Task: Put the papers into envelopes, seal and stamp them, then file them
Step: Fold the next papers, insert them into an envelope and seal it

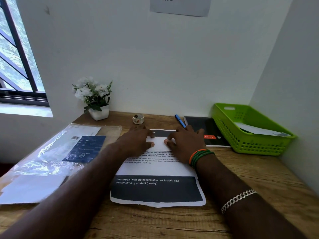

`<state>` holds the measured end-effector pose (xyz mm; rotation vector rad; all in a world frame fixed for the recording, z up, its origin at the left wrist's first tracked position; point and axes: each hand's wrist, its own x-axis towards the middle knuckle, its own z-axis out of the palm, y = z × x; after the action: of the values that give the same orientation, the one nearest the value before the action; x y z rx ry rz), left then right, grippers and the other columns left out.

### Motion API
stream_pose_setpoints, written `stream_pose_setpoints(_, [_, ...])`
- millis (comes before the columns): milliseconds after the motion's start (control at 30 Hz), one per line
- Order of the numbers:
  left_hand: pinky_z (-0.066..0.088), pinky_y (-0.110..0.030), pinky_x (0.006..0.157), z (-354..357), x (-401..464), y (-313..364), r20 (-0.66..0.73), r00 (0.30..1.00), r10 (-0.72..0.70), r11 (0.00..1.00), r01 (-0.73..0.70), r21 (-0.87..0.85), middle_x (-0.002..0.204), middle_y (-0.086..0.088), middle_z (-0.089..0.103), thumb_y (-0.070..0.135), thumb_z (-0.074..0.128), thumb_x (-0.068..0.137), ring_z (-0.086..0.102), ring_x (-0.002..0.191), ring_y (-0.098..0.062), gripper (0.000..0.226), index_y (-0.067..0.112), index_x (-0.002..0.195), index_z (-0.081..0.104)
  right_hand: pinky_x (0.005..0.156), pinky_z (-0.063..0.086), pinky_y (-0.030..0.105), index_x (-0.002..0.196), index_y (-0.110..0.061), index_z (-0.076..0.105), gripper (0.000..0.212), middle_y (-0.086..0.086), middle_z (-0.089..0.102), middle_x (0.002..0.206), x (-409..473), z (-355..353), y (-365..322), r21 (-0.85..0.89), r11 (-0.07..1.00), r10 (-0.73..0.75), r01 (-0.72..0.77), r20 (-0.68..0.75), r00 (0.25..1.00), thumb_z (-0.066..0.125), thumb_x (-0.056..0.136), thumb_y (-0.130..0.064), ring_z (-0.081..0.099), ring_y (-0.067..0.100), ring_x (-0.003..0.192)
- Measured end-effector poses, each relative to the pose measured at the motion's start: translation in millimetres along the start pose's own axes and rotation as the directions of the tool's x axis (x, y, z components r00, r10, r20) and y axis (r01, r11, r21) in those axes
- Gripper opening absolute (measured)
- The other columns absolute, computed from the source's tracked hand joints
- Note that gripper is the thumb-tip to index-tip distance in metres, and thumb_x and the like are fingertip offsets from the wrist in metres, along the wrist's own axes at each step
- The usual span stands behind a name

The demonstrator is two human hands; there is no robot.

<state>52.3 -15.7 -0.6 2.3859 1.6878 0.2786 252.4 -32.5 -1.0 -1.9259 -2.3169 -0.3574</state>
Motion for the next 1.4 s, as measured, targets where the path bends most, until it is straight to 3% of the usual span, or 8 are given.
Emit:
stream_pose_setpoints(133, [0.031,-0.047,0.119,1,1,-2,-0.011,1.0,0.009,1.0,-0.009,0.002,0.152,-0.006,0.041,0.043,0.058,0.1,0.033,0.145,-0.028,0.046,0.03,0.144,0.053,0.099,0.026,0.058,0.114,-0.032,0.069,0.047,-0.001,0.058,0.128,3,1,7,-0.059,0.993,0.098,-0.1,-0.036,0.995,0.037,0.096,-0.06,0.041,0.029,0.124])
stream_pose_setpoints(533, [0.029,-0.045,0.12,3,2,-4,-0.027,1.0,0.014,1.0,-0.014,-0.019,0.153,-0.004,0.04,0.042,0.059,0.1,0.03,0.146,-0.029,0.045,0.031,0.143,0.054,0.099,0.026,0.053,0.117,-0.02,0.066,0.044,0.001,0.063,0.115,5,1,14,-0.087,0.96,0.255,-0.266,-0.12,0.96,0.05,0.09,-0.051,0.043,0.031,0.119])
stream_pose_setpoints(733, [0.029,-0.045,0.119,5,3,-6,-0.032,0.999,0.022,1.0,-0.023,-0.015,0.152,-0.004,0.041,0.043,0.059,0.099,0.032,0.146,-0.029,0.044,0.032,0.142,0.055,0.096,0.029,0.05,0.111,-0.023,0.068,0.037,0.001,0.063,0.112,6,1,20,-0.066,0.947,0.305,-0.316,-0.131,0.943,0.052,0.089,-0.048,0.045,0.03,0.116])
stream_pose_setpoints(833, [0.03,-0.045,0.119,5,2,-6,-0.035,0.999,0.021,1.0,-0.021,-0.021,0.153,-0.004,0.04,0.042,0.059,0.1,0.031,0.146,-0.029,0.043,0.031,0.141,0.054,0.097,0.03,0.048,0.112,-0.027,0.068,0.036,0.002,0.061,0.118,8,6,23,0.012,0.975,0.219,-0.22,-0.133,0.967,0.051,0.09,-0.05,0.045,0.029,0.118])
stream_pose_setpoints(967, [0.031,-0.044,0.117,5,2,-5,-0.046,0.999,0.02,1.0,-0.021,-0.02,0.153,-0.003,0.04,0.042,0.059,0.1,0.031,0.145,-0.028,0.043,0.03,0.141,0.054,0.104,0.029,0.049,0.121,-0.036,0.061,0.036,0.002,0.054,0.134,8,15,25,0.13,0.988,0.09,-0.086,-0.027,0.996,0.047,0.094,-0.056,0.042,0.026,0.127])
stream_pose_setpoints(1167, [0.035,-0.043,0.115,2,-2,-2,-0.061,0.998,0.033,0.999,-0.034,-0.002,0.15,-0.001,0.043,0.042,0.06,0.099,0.035,0.142,-0.026,0.043,0.028,0.139,0.054,0.103,0.031,0.047,0.109,-0.033,0.061,0.023,-0.002,0.06,0.122,12,16,27,0.295,0.952,0.106,-0.083,-0.064,0.992,0.058,0.091,-0.048,0.048,0.024,0.121])
stream_pose_setpoints(1267, [0.04,-0.042,0.108,1,-2,0,-0.209,0.973,0.099,0.995,-0.097,0.019,0.136,0.002,0.052,0.042,0.062,0.097,0.046,0.131,-0.023,0.037,0.03,0.132,0.057,0.093,0.043,0.038,0.097,-0.025,0.065,0.013,-0.007,0.068,0.105,12,12,33,0.544,0.838,0.079,0.035,-0.184,0.98,0.067,0.089,-0.035,0.06,0.019,0.106])
stream_pose_setpoints(1400, [0.046,-0.036,0.09,-3,0,11,-0.514,0.834,0.2,0.958,-0.277,-0.076,0.108,0.009,0.063,0.034,0.061,0.098,0.057,0.103,-0.013,0.015,0.029,0.11,0.067,0.068,0.041,0.021,0.08,-0.025,0.061,0.013,-0.01,0.065,0.079,7,0,31,0.721,0.65,0.024,0.239,-0.334,0.942,0.072,0.087,-0.023,0.06,0.007,0.077])
